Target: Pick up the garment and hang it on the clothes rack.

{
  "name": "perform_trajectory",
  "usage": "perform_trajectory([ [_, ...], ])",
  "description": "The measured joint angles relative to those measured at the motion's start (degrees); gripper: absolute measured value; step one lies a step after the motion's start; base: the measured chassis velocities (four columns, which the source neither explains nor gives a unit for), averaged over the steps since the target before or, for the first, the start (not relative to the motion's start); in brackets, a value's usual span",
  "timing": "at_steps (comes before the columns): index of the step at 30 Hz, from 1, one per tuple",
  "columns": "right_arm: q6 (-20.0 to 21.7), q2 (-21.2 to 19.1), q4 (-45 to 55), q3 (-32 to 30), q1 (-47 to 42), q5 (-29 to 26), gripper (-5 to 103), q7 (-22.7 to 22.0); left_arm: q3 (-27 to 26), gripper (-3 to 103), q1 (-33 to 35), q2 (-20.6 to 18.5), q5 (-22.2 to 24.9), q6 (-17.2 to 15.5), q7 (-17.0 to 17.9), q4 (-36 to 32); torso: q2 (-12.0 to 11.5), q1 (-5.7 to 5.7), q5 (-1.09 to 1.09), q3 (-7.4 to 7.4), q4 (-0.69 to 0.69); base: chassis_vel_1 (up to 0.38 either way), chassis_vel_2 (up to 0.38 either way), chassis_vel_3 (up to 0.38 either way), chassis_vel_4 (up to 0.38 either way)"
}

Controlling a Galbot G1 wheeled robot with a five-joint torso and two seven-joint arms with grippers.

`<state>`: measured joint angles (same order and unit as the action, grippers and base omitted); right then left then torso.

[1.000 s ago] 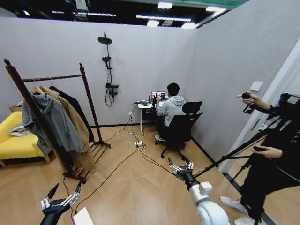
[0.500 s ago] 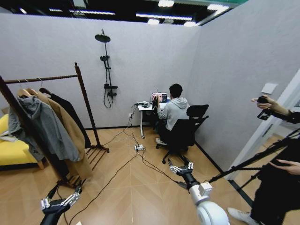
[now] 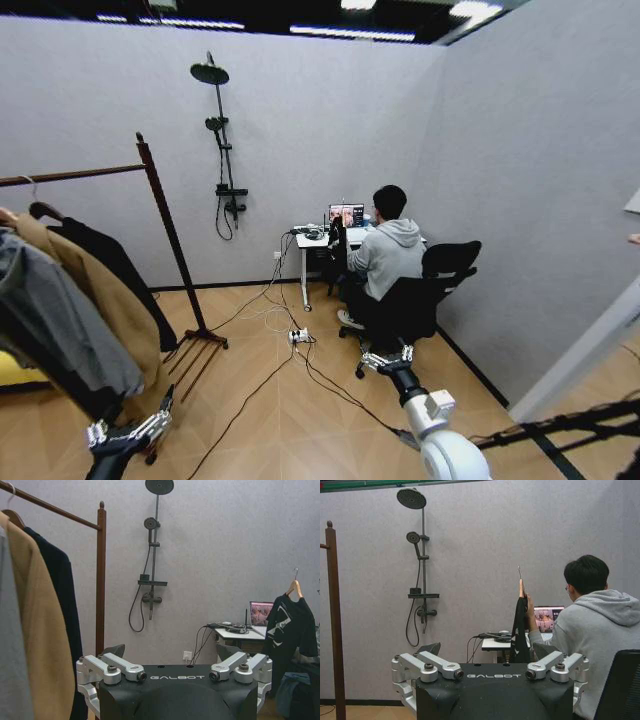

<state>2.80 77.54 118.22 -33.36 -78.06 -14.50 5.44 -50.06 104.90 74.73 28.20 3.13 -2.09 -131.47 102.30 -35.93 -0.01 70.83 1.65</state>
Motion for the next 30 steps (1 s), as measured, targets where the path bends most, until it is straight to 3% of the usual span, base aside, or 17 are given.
perform_trajectory([
  [30, 0.56, -0.08, -2.85, 0.48, 2.45, 2.05, 100, -0.46, 0.0, 100, 0.0, 0.0, 0.0, 0.0, 0.01, 0.0, -0.01, -0.03, 0.04, 0.01, -0.01, -0.345, 0.358, 0.339, -0.351],
])
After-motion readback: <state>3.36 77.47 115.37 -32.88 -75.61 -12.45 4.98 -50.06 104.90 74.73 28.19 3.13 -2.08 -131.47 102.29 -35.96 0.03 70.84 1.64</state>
